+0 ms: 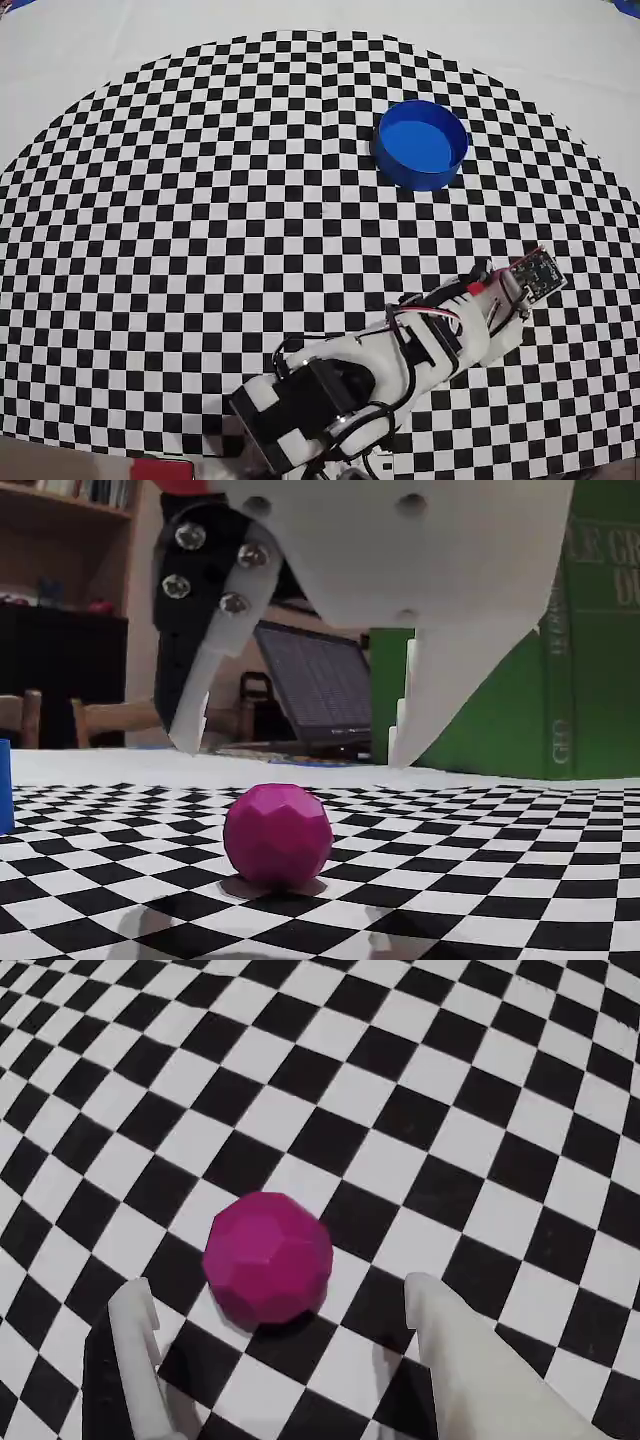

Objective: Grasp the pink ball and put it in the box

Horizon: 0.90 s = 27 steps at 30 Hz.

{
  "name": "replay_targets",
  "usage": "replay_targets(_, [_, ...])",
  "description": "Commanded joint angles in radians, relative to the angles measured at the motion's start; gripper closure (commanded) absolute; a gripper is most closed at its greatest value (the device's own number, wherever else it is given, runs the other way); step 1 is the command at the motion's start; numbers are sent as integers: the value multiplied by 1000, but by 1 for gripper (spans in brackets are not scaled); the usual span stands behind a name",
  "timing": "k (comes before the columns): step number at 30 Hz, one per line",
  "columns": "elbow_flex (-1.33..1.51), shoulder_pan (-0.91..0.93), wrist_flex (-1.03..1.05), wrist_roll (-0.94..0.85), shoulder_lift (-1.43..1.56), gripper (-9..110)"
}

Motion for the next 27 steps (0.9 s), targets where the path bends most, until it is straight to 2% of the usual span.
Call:
replay_targets(1, [-54, 14, -15, -9, -8, 73])
replay_targets(27, [-161, 9, -12, -11, -141, 73])
